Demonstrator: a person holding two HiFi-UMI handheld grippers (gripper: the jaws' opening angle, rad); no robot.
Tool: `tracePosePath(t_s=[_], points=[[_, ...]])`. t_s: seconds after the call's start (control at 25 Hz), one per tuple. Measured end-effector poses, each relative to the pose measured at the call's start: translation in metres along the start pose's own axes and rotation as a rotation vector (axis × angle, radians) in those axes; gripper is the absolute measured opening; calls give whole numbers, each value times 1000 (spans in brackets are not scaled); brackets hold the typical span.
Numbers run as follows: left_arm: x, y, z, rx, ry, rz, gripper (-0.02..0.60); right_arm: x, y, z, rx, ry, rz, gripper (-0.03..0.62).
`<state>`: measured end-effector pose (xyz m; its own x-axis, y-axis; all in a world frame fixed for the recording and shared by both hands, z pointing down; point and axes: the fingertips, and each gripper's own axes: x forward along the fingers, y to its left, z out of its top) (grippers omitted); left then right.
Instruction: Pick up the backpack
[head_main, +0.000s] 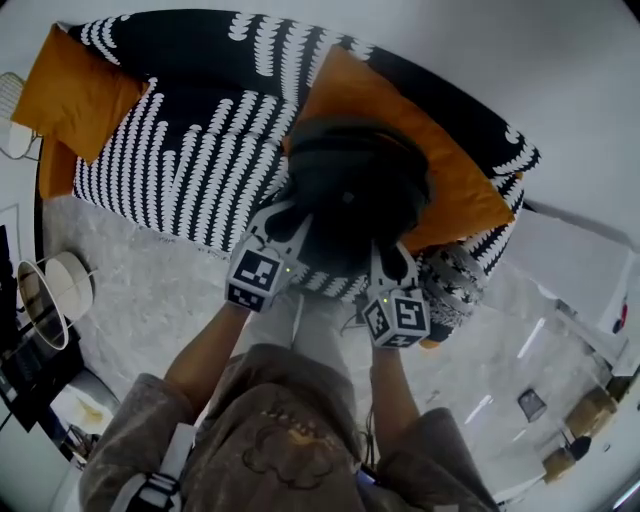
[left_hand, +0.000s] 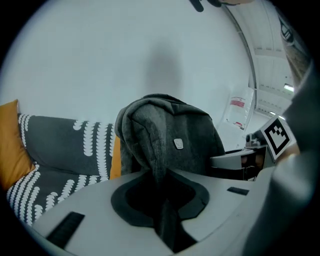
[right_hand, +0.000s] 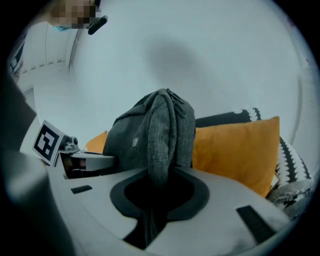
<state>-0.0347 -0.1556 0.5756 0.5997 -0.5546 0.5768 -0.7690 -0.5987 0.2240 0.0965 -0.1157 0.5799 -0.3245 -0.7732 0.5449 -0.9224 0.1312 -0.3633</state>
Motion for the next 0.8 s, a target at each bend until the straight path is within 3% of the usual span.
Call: tracePosePath(t_s=[0.4, 0.56, 0.8], points=[[-99, -46, 130, 53, -136, 70, 54, -97, 57, 124, -62, -126, 34, 57], [-132, -68, 149, 63, -166, 96, 54, -132, 71, 142, -79, -145, 60, 57], [-166, -97, 147, 52, -189, 149, 54, -166, 80, 141, -114, -141, 128, 57]])
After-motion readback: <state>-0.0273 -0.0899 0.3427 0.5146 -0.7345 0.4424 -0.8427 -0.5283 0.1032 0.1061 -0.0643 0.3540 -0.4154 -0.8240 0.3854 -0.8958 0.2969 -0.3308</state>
